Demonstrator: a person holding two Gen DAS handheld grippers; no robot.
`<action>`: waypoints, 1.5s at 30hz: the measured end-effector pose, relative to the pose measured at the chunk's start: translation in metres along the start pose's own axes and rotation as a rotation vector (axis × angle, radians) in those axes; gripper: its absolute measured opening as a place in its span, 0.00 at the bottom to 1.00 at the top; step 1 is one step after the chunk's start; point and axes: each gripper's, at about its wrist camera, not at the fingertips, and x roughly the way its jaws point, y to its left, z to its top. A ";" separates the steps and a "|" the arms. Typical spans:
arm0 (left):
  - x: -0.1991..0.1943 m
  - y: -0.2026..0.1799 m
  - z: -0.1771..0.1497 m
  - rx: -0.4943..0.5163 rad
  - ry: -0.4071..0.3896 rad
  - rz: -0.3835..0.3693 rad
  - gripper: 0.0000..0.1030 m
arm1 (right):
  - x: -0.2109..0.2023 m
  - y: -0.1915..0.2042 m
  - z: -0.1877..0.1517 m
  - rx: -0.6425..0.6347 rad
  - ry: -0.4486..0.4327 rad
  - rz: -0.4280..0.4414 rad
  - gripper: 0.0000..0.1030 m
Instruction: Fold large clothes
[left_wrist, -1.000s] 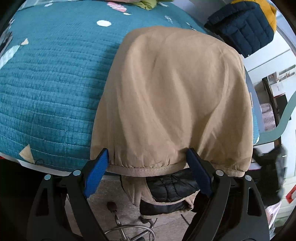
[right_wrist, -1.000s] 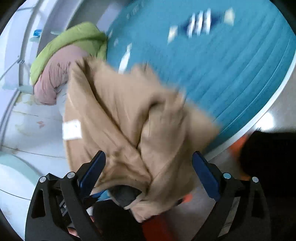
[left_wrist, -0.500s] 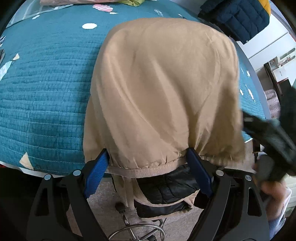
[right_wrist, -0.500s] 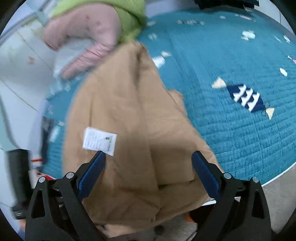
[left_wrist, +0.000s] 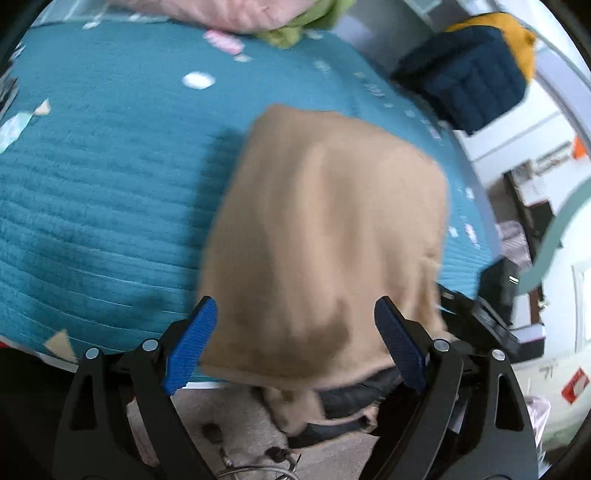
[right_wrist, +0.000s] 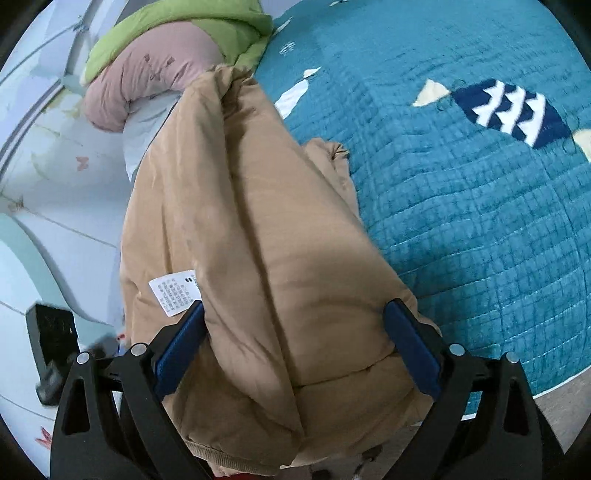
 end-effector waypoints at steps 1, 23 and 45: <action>0.007 0.005 0.003 -0.016 0.023 0.001 0.85 | -0.005 0.009 -0.001 -0.021 -0.018 -0.025 0.91; 0.043 0.015 0.002 -0.074 0.108 -0.082 0.87 | 0.028 -0.029 -0.003 0.159 0.148 0.307 0.94; 0.047 -0.005 0.000 -0.026 0.052 -0.027 0.89 | 0.040 -0.026 -0.007 0.215 0.073 0.337 0.58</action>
